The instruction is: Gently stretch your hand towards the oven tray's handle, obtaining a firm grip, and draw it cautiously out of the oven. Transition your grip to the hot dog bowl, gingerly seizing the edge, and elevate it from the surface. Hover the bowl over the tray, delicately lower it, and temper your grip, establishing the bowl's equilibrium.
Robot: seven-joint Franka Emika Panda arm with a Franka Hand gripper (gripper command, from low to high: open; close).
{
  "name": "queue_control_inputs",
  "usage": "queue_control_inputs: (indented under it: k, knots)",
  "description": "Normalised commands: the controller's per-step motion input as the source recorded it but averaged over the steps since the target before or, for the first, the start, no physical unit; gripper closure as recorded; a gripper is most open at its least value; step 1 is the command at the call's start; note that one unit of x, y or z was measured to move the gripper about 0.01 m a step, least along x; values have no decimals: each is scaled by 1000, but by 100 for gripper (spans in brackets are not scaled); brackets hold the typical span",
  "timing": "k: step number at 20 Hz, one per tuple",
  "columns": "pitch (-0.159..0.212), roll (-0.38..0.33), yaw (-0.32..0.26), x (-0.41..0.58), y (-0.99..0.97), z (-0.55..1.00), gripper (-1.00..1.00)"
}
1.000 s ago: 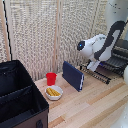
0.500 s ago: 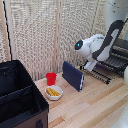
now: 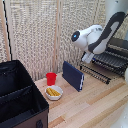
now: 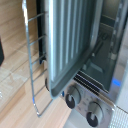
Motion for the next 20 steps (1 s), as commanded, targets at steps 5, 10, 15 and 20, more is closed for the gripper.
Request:
queue_control_inputs:
  k: [5, 10, 15, 20]
  knots:
    - [-75, 42, -185, 223, 352, 610, -100]
    - [-67, 59, -210, 139, 337, 619, -100]
    - [-44, 131, -219, 38, 341, 572, -100]
    - [-12, 192, -203, 18, 355, 484, -100]
